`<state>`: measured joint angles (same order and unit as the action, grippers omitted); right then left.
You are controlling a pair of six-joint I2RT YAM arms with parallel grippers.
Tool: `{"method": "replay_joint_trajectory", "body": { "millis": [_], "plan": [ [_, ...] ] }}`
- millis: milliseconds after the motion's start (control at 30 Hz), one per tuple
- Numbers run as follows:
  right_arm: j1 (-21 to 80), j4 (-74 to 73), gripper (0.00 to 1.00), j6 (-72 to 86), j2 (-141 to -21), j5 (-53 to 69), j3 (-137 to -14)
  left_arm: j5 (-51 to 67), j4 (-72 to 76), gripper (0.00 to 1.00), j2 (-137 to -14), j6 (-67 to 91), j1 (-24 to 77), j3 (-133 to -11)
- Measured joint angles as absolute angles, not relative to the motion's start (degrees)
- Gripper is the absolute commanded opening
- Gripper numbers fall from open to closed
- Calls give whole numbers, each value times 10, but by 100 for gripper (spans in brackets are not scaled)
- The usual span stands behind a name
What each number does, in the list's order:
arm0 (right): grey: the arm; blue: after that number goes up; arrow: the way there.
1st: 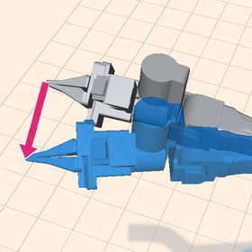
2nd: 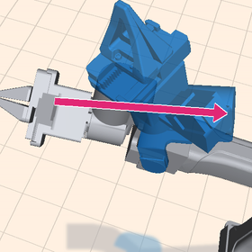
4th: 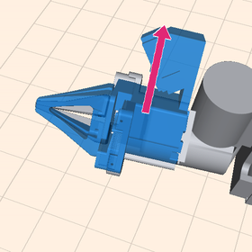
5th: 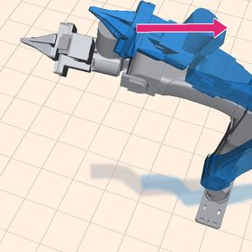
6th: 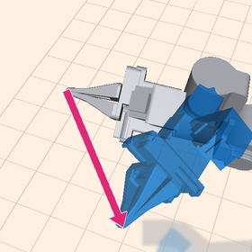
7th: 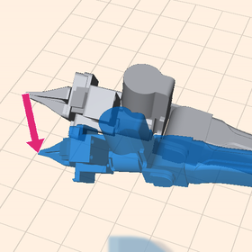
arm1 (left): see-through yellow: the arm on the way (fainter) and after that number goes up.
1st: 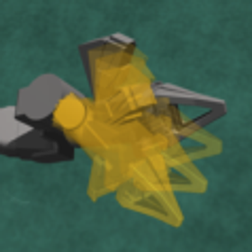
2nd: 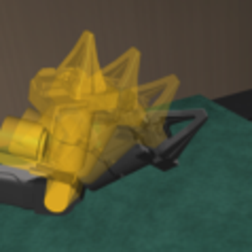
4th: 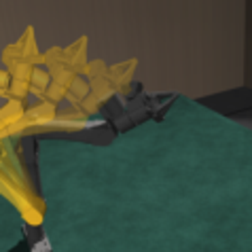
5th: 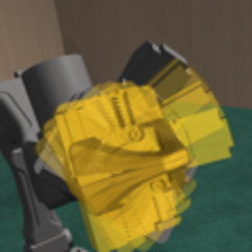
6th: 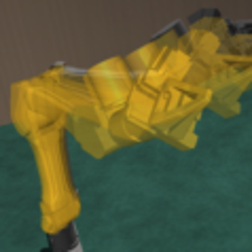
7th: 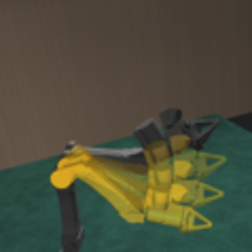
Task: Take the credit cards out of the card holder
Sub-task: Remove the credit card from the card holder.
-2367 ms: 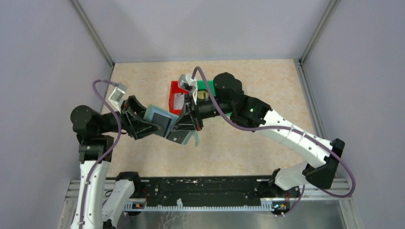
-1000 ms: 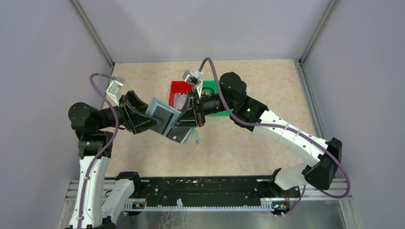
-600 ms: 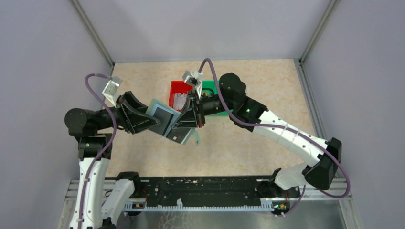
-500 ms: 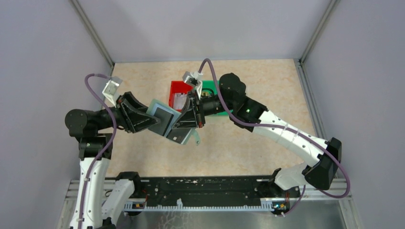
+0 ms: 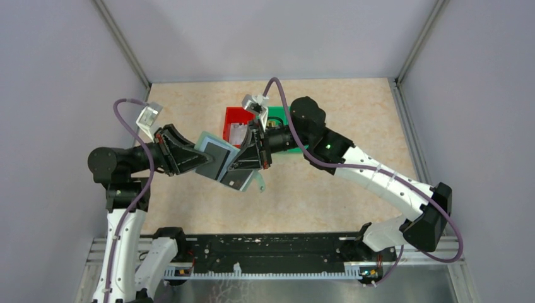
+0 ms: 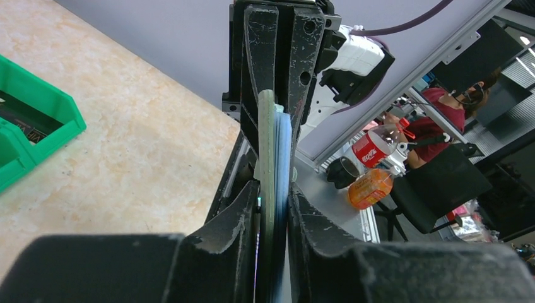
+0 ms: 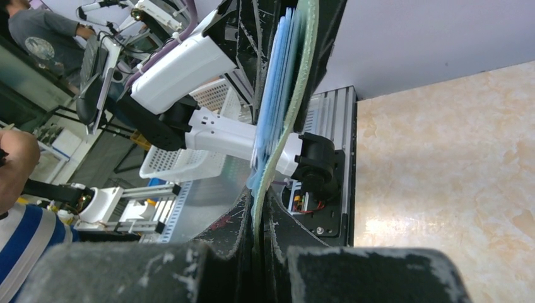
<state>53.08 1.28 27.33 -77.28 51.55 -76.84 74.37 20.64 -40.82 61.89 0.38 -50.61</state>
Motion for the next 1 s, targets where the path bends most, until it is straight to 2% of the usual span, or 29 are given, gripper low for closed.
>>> {"method": "replay_joint_trajectory", "body": {
  "millis": [100, 200, 267, 400, 467, 500, 633, 700, 733, 800, 900, 1000],
  "plan": [
    [531, 12, 0, 275, -773, 515, -768, 744, 209, 11, -407, 623, 4, -506],
    [531, 12, 0, 277, -773, 514, -768, 744, 211, 10, -407, 624, 4, -506],
    [531, 12, 0, 277, -773, 513, -768, 744, 211, 13, -407, 624, 4, -506],
    [531, 13, 0, 277, -773, 514, -768, 743, 211, 28, -407, 632, 4, -506],
    [531, 13, 0, 278, -773, 514, -768, 742, 211, 31, -407, 637, 4, -506],
    [531, 15, 0, 280, -773, 515, -768, 741, 211, 29, -407, 639, 4, -506],
    [531, 22, 3, 283, -774, 518, -769, 741, 223, 2, -411, 660, 4, -506],
    [530, 23, 5, 283, -775, 517, -769, 742, 231, 0, -413, 668, 4, -506],
    [530, 24, 7, 283, -775, 517, -769, 742, 234, 0, -413, 672, 4, -506],
    [529, 27, 19, 284, -777, 519, -769, 742, 240, 0, -413, 675, 4, -506],
    [524, 42, 44, 292, -782, 527, -769, 742, 245, 0, -415, 676, 3, -506],
    [512, 53, 55, 303, -788, 531, -768, 742, 244, 0, -416, 674, 3, -506]
  ]
}}
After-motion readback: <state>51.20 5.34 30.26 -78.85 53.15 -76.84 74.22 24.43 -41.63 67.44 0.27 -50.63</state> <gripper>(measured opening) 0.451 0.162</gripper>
